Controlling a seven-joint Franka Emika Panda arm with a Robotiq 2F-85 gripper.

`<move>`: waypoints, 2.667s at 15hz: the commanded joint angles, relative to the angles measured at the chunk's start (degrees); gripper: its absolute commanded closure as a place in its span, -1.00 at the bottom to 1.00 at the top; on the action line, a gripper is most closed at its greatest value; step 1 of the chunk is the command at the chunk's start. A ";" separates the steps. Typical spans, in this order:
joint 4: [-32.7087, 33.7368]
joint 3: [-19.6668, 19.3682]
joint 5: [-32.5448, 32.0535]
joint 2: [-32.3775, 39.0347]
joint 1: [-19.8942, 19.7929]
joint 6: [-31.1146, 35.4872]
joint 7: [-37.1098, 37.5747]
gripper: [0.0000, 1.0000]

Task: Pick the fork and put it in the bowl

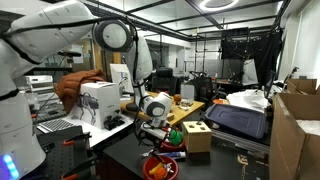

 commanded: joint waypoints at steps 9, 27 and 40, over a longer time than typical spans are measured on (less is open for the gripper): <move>-6.29 -1.58 2.00 -0.62 3.17 13.36 9.23 -1.00; -9.87 -6.39 -2.49 -0.11 7.18 28.17 17.04 -1.00; -10.49 -10.09 -2.81 0.54 11.78 34.26 22.34 0.86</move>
